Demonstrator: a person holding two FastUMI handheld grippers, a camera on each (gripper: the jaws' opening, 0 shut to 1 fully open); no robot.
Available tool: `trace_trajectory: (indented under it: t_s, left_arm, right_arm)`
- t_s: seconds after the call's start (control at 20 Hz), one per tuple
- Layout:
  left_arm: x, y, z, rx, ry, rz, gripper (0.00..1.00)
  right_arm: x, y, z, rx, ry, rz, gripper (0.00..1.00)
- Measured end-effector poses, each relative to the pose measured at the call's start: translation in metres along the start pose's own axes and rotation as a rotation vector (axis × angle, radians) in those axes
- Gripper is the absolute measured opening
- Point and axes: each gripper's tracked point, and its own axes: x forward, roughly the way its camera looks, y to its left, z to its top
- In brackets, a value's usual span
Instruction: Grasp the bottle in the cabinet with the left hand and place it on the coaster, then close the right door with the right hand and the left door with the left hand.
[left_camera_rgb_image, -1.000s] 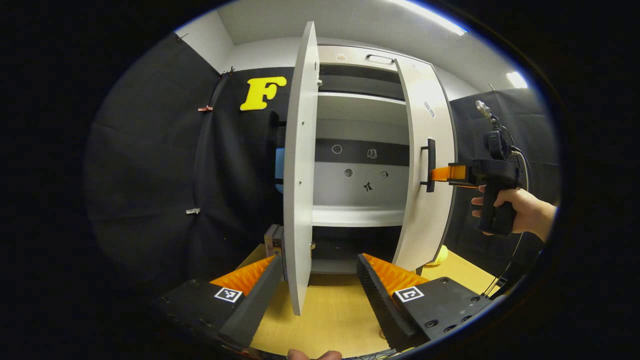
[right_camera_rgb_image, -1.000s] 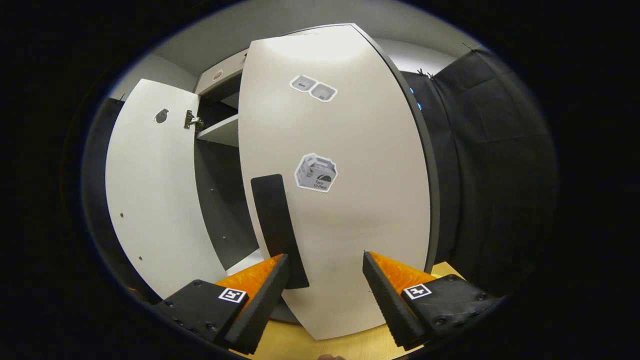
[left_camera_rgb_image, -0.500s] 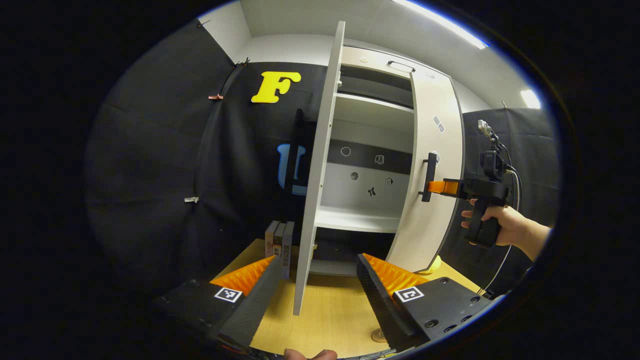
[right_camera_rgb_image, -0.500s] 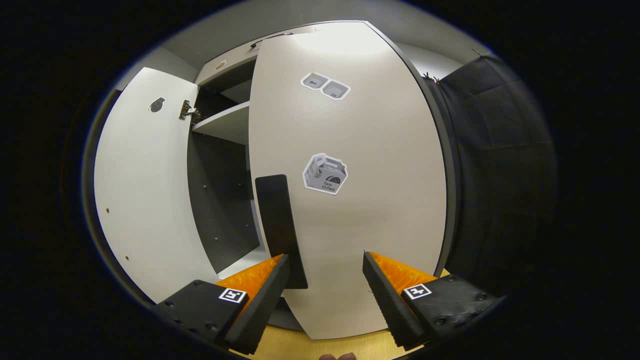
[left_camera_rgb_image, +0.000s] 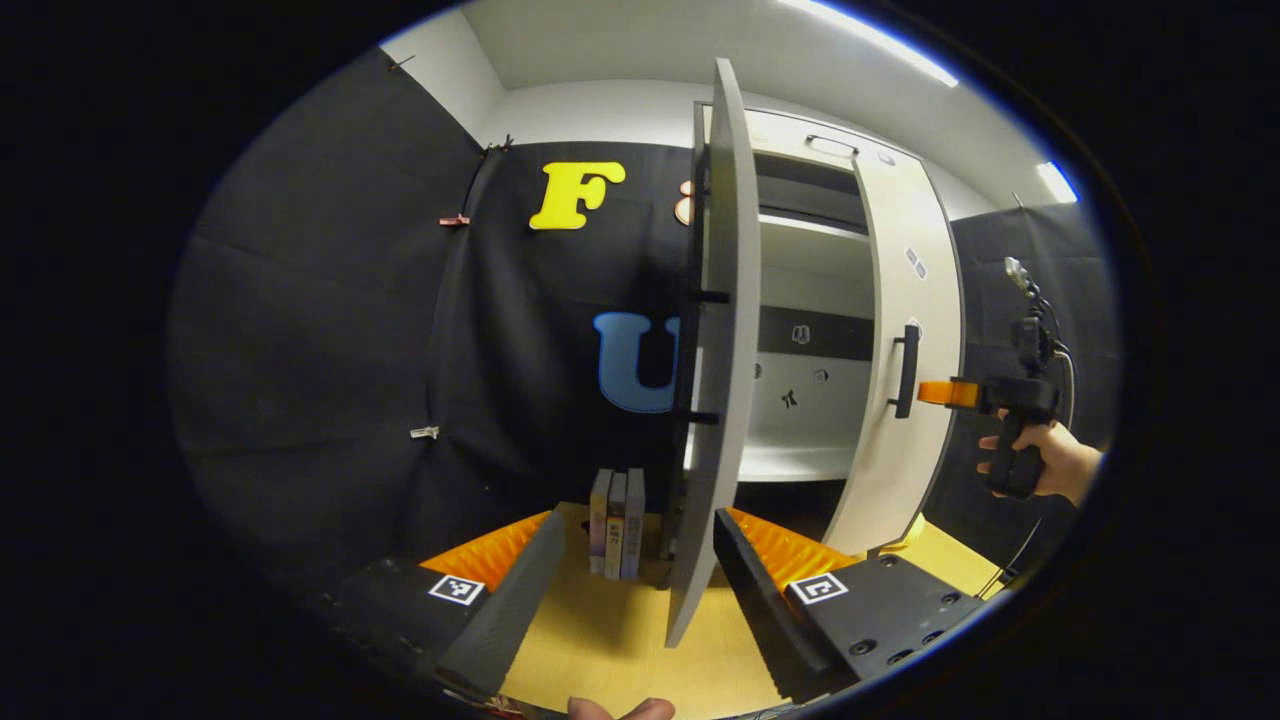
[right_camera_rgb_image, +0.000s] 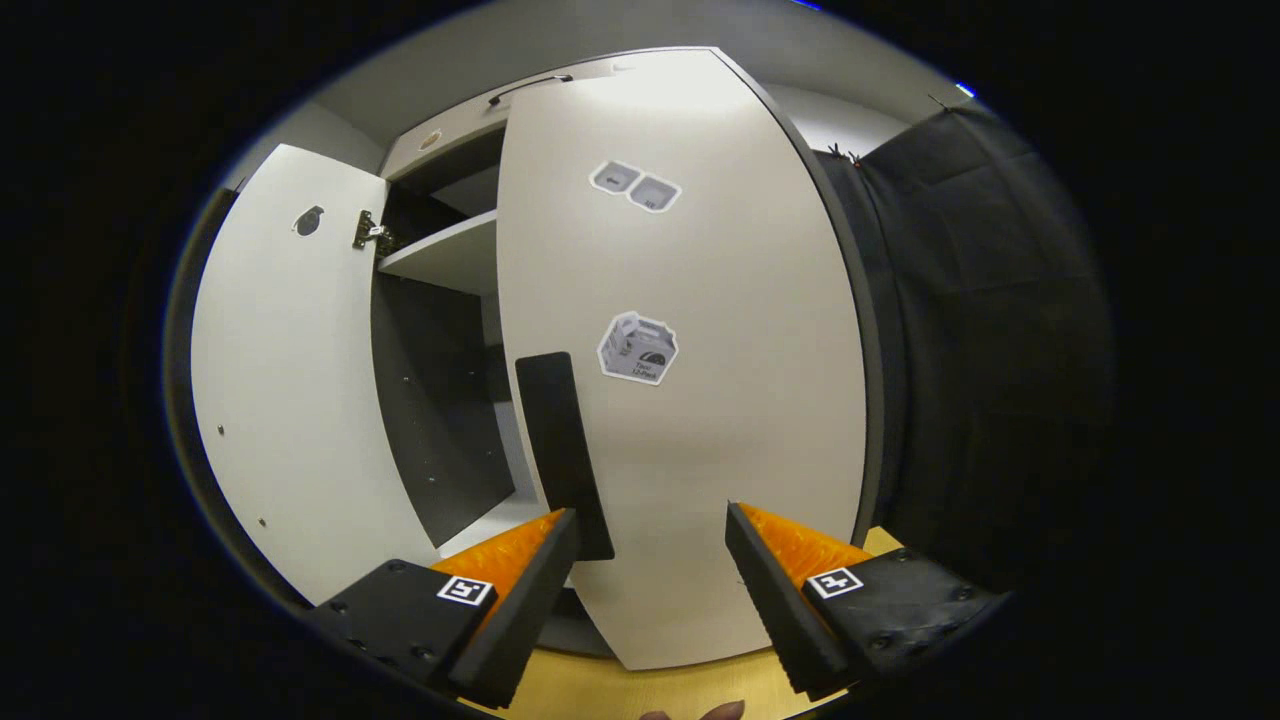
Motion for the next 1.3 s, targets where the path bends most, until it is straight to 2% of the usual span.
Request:
trace_trajectory:
  t_s: [0.1,0.25,0.4,0.6,0.85,1.0,1.2,1.25,1.3]
  left_arm:
    - [0.010,0.014,0.010,-0.028,0.010,0.018,0.95]
    - [0.035,0.024,0.028,0.002,-0.005,0.034,0.95]
    - [0.062,0.022,0.043,0.047,-0.042,0.038,0.95]
    - [0.084,0.017,0.043,0.015,-0.022,0.046,0.95]
    - [0.078,0.004,0.045,0.087,-0.023,0.071,0.95]
    - [0.074,-0.013,0.044,0.044,-0.009,0.048,0.95]
    - [0.069,-0.039,0.042,0.049,-0.004,0.020,0.94]
    - [0.068,-0.050,0.040,0.042,0.000,0.005,0.91]
    - [0.068,-0.060,0.038,0.037,0.003,-0.013,0.94]
  right_arm:
    - [-0.015,0.001,0.008,-0.033,-0.015,0.009,0.98]
    - [-0.042,0.004,0.012,-0.053,-0.007,0.037,0.98]
    - [-0.063,0.002,0.020,-0.075,-0.026,0.040,0.98]
    - [-0.082,0.000,0.015,-0.091,0.004,0.048,0.98]
    - [-0.096,-0.007,0.012,-0.090,0.017,0.056,0.98]
    - [-0.102,-0.007,0.014,-0.096,0.009,0.065,0.98]
    - [-0.106,-0.011,0.015,-0.091,0.013,0.072,0.97]
    - [-0.105,-0.013,0.015,-0.092,0.016,0.070,0.97]
    - [-0.105,-0.015,0.014,-0.094,0.018,0.070,0.97]
